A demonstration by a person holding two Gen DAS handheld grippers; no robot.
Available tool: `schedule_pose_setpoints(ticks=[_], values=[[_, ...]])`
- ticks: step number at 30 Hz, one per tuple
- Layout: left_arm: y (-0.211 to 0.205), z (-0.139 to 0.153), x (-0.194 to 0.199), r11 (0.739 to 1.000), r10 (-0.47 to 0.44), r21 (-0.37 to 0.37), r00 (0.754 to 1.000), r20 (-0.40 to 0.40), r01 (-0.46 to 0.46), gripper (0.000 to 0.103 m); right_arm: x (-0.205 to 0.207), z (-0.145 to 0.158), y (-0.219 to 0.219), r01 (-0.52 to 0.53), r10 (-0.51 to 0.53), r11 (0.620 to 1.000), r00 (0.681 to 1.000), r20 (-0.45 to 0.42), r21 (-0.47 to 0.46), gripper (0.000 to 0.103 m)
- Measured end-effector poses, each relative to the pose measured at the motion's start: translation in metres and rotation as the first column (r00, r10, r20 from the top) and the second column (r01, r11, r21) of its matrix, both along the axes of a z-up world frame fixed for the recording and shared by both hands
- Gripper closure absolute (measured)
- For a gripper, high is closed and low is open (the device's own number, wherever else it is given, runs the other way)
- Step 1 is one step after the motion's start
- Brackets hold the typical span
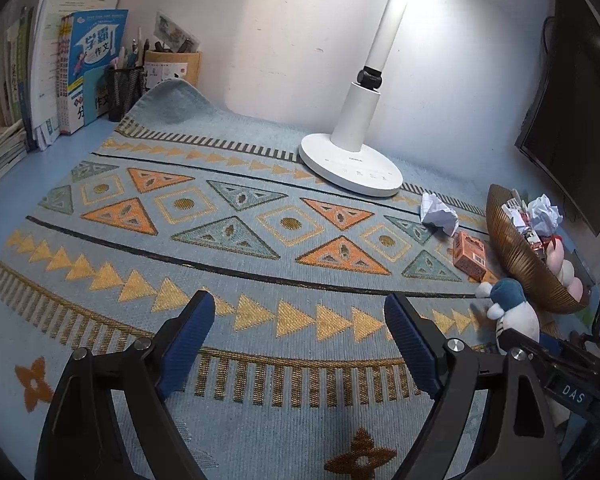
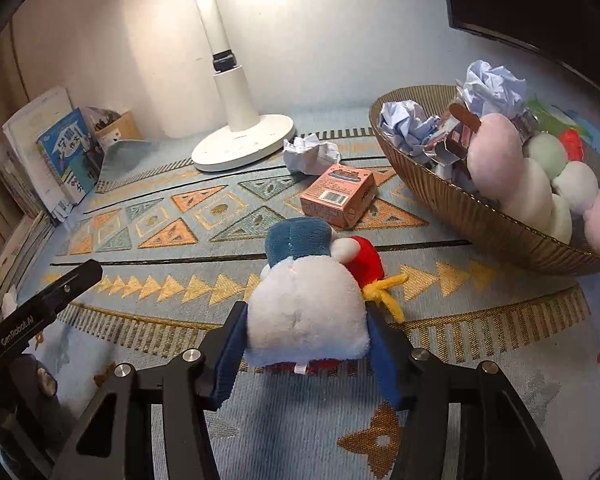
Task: Organize objects
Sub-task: 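Carry the bird plush over the bowl and open the right gripper, then withdraw both grippers from the bowl back over the rug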
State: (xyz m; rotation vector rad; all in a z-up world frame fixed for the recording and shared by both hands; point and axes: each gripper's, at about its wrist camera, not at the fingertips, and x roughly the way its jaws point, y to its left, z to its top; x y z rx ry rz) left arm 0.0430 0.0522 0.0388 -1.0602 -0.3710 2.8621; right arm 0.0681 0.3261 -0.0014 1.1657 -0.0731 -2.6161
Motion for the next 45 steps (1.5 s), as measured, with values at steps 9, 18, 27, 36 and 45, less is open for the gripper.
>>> schedule_pose_setpoints(ticks=[9, 18, 27, 36, 45], values=[[-0.003, -0.001, -0.001, 1.000, 0.022, 0.018, 1.000, 0.003, -0.022, 0.017, 0.025, 0.056, 0.045, 0.027, -0.038, 0.984, 0.997, -0.062, -0.178, 0.048], [-0.005, -0.001, 0.000, 0.999, 0.035, 0.023, 0.999, 0.007, -0.035, 0.017, -0.023, 0.126, 0.165, 0.315, -0.337, 0.934, 0.934, -0.121, -0.169, 0.047], [-0.001, -0.002, -0.003, 1.000, 0.004, 0.030, 1.000, 0.014, -0.004, 0.017, -0.083, 0.119, 0.213, 0.420, -0.435, 0.893, 0.898, -0.068, -0.160, 0.027], [-0.003, -0.002, -0.002, 0.999, 0.022, 0.041, 1.000, 0.018, -0.023, 0.017, 0.037, 0.108, 0.128, 0.151, -0.167, 0.981, 0.976, -0.138, -0.119, 0.000], [-0.004, -0.005, -0.003, 0.998, 0.007, 0.057, 0.999, 0.034, -0.009, 0.017, 0.066, 0.038, 0.015, -0.059, 0.060, 0.998, 0.995, -0.076, 0.010, 0.000]])
